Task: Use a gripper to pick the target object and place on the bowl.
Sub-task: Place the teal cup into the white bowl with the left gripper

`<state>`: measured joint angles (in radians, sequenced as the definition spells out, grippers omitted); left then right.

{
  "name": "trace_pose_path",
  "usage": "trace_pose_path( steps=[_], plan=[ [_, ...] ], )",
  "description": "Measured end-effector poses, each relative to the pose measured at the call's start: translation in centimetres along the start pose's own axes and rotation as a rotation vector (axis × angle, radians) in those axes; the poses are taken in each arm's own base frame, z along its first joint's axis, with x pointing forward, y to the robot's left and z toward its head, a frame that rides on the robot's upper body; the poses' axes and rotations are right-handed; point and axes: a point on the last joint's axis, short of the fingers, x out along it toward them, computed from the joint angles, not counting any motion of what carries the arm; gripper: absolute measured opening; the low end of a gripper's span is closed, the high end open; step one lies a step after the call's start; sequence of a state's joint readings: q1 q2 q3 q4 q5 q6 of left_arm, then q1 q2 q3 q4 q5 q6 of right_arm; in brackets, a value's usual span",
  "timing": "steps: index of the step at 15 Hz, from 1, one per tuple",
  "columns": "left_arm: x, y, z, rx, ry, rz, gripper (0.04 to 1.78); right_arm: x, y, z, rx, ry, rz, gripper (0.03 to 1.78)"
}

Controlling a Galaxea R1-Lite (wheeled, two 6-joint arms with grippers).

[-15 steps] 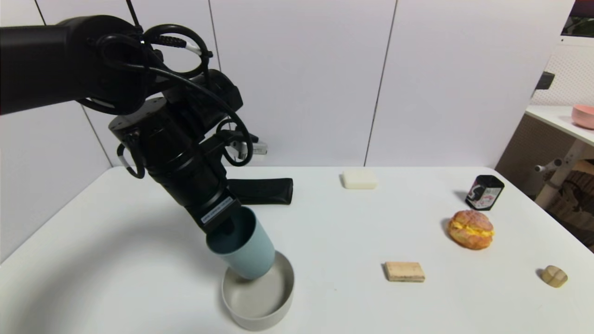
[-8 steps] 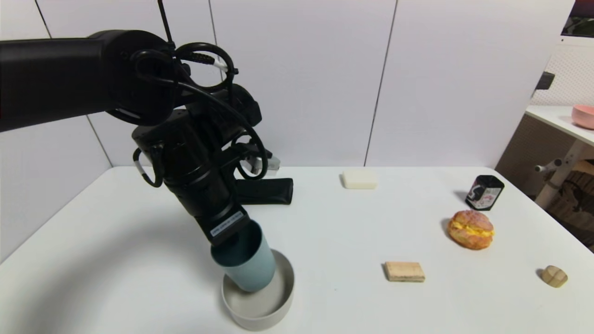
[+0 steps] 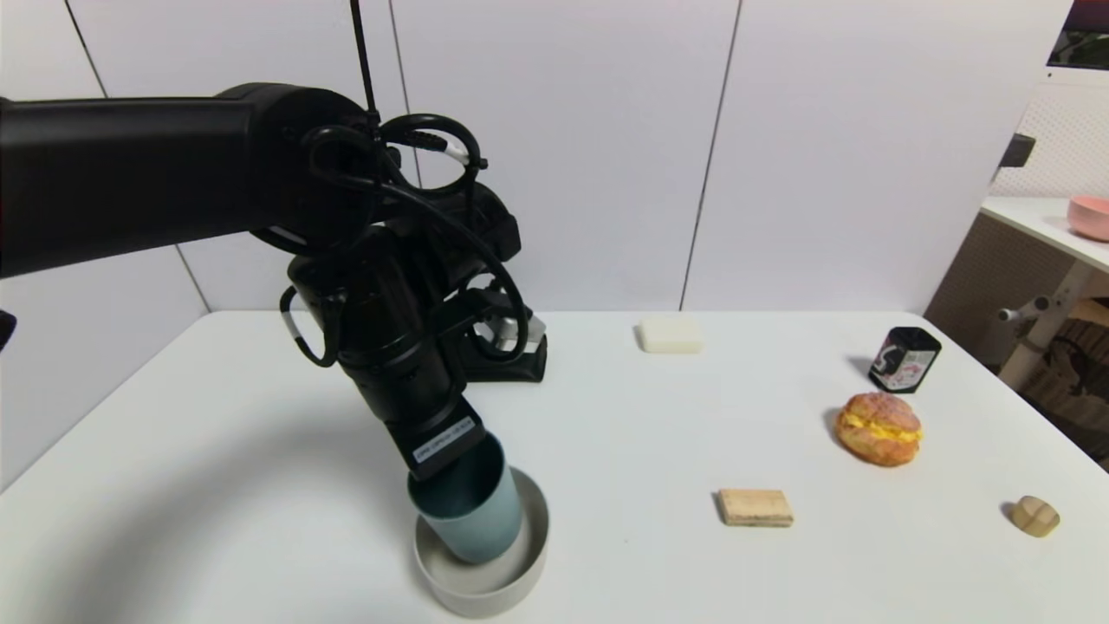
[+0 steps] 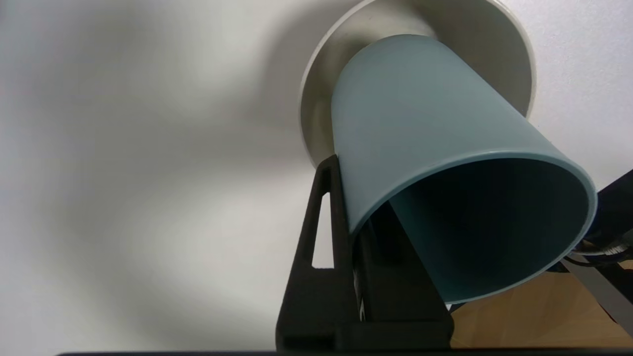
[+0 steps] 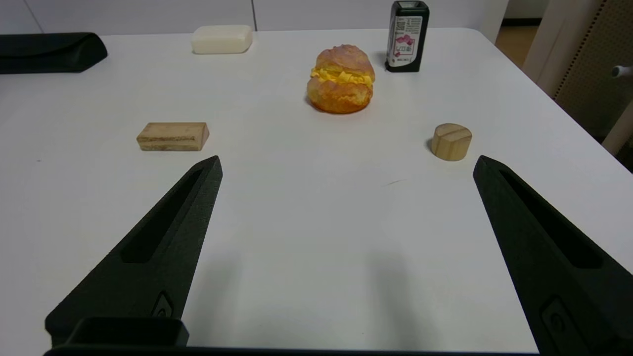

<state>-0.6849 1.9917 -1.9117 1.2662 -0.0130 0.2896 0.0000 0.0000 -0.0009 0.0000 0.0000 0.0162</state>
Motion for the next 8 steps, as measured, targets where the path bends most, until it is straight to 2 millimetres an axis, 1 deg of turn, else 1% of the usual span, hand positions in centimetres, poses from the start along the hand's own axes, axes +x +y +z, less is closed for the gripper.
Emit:
trace_pose_path(
  steps=[4, 8],
  plan=[
    [0.48, 0.0, 0.17, 0.004, 0.018, 0.009, 0.09, 0.0, 0.0, 0.0, 0.0, 0.0, 0.0, 1.75],
    [1.07, -0.44, 0.55, 0.022, 0.033, 0.008, 0.09, 0.0, 0.0, 0.0, 0.0, 0.0, 0.0, 1.75]
  ],
)
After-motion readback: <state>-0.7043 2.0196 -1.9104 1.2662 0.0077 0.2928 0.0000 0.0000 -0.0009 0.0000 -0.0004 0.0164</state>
